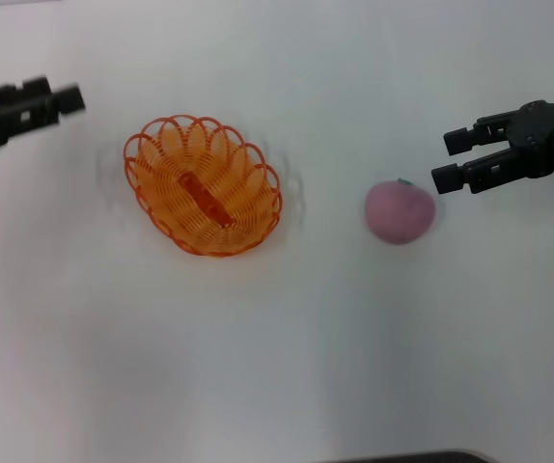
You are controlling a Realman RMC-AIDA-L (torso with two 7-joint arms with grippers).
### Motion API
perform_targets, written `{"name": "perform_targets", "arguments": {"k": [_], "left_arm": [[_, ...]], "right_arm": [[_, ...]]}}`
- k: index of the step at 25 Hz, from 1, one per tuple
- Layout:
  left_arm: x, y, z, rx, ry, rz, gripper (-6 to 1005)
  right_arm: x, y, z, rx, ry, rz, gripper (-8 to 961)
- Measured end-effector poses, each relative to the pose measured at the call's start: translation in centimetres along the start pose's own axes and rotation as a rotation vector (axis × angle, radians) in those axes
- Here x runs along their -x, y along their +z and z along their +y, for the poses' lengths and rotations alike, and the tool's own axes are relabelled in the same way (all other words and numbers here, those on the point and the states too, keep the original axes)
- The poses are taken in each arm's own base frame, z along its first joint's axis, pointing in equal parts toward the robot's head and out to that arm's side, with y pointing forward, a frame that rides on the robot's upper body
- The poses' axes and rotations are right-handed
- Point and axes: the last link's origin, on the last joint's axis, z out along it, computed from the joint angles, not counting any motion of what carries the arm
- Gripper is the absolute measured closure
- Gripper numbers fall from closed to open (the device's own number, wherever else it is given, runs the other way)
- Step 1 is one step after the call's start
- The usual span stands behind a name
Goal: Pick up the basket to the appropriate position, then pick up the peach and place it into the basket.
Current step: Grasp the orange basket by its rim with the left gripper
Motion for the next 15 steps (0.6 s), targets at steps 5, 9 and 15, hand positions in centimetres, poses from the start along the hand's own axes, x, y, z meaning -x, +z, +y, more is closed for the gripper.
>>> {"name": "perform_targets", "arguments": {"k": [5,9,15], "left_arm": [[-0.3,3.2,-1.5,-0.147,-0.017,-0.056,157],[-1.5,5.7,-1.3,-0.202,0.014,-0.168,158],[-3.6,9.1,-0.2,-0.294,0.114,-0.400,158]], "right_arm": [[0.0,0.1,-0.1,-0.003,0.001,-0.001,19],[0.0,0.0,-0.1,-0.007,0.001,-0.002,20],[0.1,0.1,-0.2,-0.014,-0.001,-0.004,21]]}}
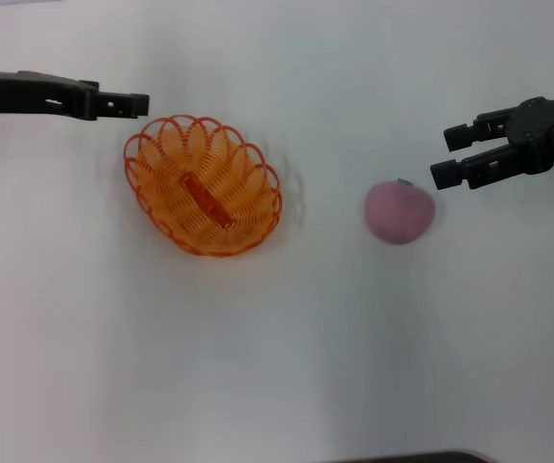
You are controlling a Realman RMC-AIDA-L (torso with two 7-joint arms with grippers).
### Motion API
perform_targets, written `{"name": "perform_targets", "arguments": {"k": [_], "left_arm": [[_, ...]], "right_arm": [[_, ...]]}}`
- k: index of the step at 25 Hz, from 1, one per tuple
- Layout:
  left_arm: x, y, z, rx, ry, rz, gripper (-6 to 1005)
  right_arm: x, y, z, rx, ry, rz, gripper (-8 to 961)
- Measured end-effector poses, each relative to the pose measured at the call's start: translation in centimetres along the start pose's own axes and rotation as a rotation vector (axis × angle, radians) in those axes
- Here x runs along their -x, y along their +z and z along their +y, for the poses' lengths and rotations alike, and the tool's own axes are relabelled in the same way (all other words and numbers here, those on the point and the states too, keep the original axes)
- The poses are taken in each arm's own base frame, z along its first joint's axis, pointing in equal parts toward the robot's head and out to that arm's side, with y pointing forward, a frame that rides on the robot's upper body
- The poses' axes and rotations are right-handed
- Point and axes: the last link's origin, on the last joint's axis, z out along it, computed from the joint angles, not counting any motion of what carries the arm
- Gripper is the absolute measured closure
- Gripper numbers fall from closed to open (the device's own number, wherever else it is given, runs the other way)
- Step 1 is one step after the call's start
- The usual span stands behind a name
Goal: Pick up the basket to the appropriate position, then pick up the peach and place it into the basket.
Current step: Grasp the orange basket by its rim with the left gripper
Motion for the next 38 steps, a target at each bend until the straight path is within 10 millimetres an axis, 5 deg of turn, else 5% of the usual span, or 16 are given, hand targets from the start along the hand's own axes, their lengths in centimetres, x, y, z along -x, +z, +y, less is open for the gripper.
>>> {"name": "perform_targets", "arguments": {"k": [9,23,38], "left_arm": [[-2.2,3.1,1.7,-0.077,0.154,-0.155,164],[-0.7,5.1,1.6,-0.119,0.168,-0.234,185],[-0.4,5.7,1.8,-0.112,0.175,-0.242,780]], "right_arm": [[0.0,0.1,0.0,0.000,0.000,-0.001,22],[0.0,0.2,0.0,-0.005,0.000,-0.004,25],[0.1,0.3,0.0,-0.004,-0.001,-0.006,27]]}}
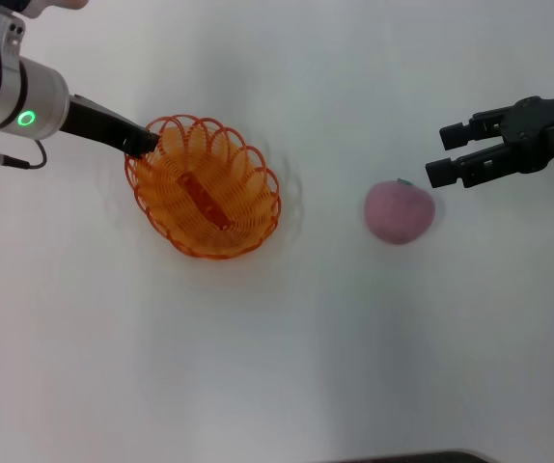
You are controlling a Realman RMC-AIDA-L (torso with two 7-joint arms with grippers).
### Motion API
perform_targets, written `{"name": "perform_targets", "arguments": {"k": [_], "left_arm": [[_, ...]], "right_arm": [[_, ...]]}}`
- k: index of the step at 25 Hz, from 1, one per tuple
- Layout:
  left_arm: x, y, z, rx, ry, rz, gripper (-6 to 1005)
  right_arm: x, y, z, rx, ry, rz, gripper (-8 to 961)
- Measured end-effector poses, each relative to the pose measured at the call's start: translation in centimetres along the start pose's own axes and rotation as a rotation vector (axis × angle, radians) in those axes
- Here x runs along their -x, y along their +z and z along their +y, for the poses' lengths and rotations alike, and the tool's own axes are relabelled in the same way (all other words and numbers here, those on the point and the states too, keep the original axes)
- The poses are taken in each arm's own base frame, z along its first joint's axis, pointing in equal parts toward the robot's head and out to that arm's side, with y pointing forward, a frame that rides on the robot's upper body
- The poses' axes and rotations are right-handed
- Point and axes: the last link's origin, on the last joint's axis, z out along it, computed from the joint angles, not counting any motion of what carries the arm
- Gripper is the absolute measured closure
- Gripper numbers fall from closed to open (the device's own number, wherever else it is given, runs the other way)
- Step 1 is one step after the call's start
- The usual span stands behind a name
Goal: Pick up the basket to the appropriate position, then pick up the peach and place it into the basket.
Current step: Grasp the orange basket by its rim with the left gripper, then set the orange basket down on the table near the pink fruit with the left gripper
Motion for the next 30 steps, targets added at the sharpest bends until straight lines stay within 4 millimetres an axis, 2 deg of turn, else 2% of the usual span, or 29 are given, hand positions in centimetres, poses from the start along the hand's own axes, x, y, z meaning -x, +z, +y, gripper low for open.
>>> {"name": "perform_targets", "arguments": {"k": [2,8,15,21,25,30], "left_arm": [[0.0,-0.1,0.0,0.001,-0.003,0.002,857],[-0.1,-1.1,-0.5,0.030,-0.071,0.059,898],[0.7,-4.4,-1.6,0.134,-0.243,0.178,916],[2.8,-5.9,-2.9,0.141,-0.533,0.217,943],[4.5,-6.0,-3.5,0.138,-0.685,0.226,939],[6.6,-5.7,-3.4,0.140,-0.777,0.207,899]], "right_arm": [[0.0,0.0,0.0,-0.001,0.000,-0.002,27],[0.0,0.0,-0.2,-0.011,0.000,-0.004,28],[0.2,-0.1,-0.2,-0.016,-0.003,-0.006,29],[0.2,-0.1,-0.3,-0.023,-0.009,-0.012,30],[0.3,0.0,-0.3,-0.024,-0.010,-0.013,31],[0.3,0.0,-0.3,-0.023,-0.010,-0.017,32]]}}
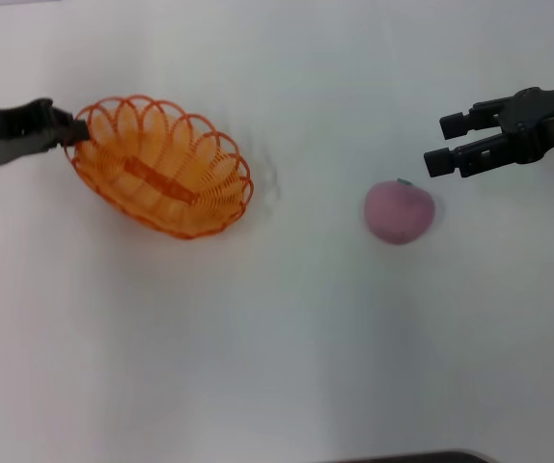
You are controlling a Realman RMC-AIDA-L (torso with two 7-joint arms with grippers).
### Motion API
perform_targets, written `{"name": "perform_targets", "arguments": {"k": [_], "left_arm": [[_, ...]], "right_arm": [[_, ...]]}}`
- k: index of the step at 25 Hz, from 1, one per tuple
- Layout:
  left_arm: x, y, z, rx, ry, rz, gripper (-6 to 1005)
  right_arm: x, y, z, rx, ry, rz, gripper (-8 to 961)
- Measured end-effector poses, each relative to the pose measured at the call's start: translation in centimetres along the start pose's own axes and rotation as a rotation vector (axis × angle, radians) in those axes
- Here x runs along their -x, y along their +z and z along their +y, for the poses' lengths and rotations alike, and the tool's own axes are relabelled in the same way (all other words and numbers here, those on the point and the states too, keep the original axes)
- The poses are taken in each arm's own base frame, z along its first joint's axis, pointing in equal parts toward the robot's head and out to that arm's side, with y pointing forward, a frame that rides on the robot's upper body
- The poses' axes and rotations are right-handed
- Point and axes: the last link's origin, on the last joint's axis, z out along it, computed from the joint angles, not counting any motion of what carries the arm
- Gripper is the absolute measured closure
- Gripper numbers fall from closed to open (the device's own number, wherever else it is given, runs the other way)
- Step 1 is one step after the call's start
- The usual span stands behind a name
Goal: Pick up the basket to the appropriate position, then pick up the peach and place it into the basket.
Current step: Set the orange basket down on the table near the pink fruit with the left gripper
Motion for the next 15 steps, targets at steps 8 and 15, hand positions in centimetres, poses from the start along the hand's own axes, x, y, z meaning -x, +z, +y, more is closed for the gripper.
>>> {"name": "perform_targets", "arguments": {"k": [8,15], "left_arm": [[2.3,-0.6,-1.1,0.012,-0.067,-0.080,873],[3.5,-2.4,-0.5,0.057,-0.040,-0.217,761]], "right_arm": [[0.0,0.1,0.0,0.002,-0.002,-0.001,33],[0.1,0.1,0.0,0.001,-0.006,-0.001,34]]}}
